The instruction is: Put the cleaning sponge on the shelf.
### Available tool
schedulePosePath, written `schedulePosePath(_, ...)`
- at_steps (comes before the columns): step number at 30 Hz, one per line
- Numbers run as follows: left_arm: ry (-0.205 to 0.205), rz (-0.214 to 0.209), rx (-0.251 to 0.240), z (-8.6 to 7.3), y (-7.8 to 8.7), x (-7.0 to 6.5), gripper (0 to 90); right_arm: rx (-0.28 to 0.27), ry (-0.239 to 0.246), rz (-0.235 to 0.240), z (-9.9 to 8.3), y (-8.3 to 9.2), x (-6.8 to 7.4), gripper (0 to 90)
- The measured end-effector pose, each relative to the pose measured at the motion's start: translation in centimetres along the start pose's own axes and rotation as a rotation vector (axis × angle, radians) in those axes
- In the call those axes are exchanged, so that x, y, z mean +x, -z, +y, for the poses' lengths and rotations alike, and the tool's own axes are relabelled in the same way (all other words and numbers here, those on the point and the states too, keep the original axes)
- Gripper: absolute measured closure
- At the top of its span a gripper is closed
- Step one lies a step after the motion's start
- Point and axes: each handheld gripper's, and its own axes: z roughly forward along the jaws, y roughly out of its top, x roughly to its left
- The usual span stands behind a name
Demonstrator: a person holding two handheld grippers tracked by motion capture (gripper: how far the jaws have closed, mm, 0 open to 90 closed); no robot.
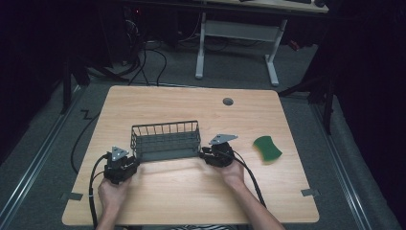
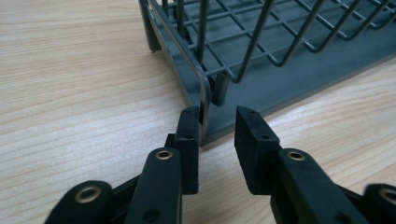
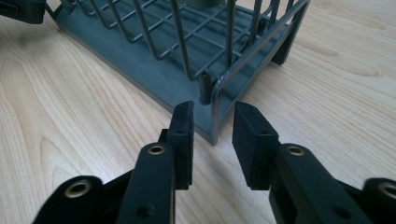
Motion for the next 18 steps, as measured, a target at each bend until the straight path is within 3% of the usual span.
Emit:
schedulePosePath(11,0.021,0.004,0.009,0.02,0.05,0.38,85.7,0.022,0.007,-0.012,0.31,-0.36,0.10,85.5)
schedulePosePath(18,-0.011,-0.009,0.025,0.72,-0.12,-0.11,86.4,0.015,0.011,-0.027,0.21,0.07,-0.24,86.1)
